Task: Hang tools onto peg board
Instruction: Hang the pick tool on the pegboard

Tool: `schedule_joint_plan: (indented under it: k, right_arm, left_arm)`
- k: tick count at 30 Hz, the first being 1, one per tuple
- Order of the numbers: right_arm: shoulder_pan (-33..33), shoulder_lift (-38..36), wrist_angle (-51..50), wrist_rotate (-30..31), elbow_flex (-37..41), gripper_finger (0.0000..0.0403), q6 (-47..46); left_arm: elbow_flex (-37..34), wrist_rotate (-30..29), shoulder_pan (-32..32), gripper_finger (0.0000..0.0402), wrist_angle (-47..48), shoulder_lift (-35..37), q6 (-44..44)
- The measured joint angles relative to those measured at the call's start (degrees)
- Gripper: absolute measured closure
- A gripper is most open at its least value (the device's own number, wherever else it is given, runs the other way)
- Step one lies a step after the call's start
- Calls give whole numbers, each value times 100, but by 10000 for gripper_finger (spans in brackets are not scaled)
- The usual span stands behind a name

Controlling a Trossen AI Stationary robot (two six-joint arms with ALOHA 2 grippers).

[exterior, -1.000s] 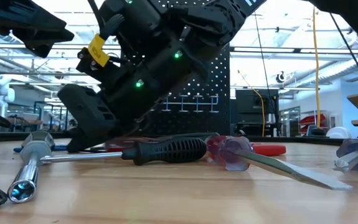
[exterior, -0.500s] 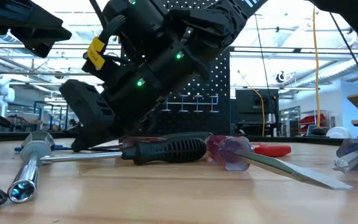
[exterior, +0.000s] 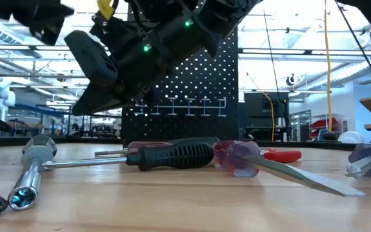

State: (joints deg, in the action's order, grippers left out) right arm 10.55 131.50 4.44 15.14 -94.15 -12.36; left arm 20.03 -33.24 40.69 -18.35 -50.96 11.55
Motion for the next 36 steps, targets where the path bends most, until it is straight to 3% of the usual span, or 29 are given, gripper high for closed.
schedule_joint_plan:
  k: [2, 8, 12, 17, 21, 27, 32, 36]
  right_arm:
    - [14, -43, -136, 89, 0, 403, 60]
    - [256, -574, -846, 1167, -10, 403, 548]
    - [470, -1133, -1621, 1545, -9, 403, 725]
    - [867, -1817, -2440, 2147, -11, 403, 754]
    - [1248, -2283, -2615, 2614, -11, 403, 895]
    - [1680, -2749, -2347, 3598, -13, 402, 1285]
    - [1813, -2808, -1426, 4166, -15, 402, 2102]
    - [1808, -2774, -773, 4207, -17, 402, 2606]
  left_arm:
    - [2, -224, 0, 295, -381, 5, -32]
    - [2, -1178, 0, 295, -1562, 10, -47]
    - [4, -1431, 40, 295, -2651, 28, -632]
    - [7, -1283, 202, 295, -4195, 92, -1660]
    - [7, -754, 258, 295, -4612, 90, -2111]
    - [7, 127, 247, 295, -4449, -16, -2118]
    - [7, 160, 203, 295, -4464, -408, -1819]
    - [7, 153, 18, 295, -4536, -854, -1107]
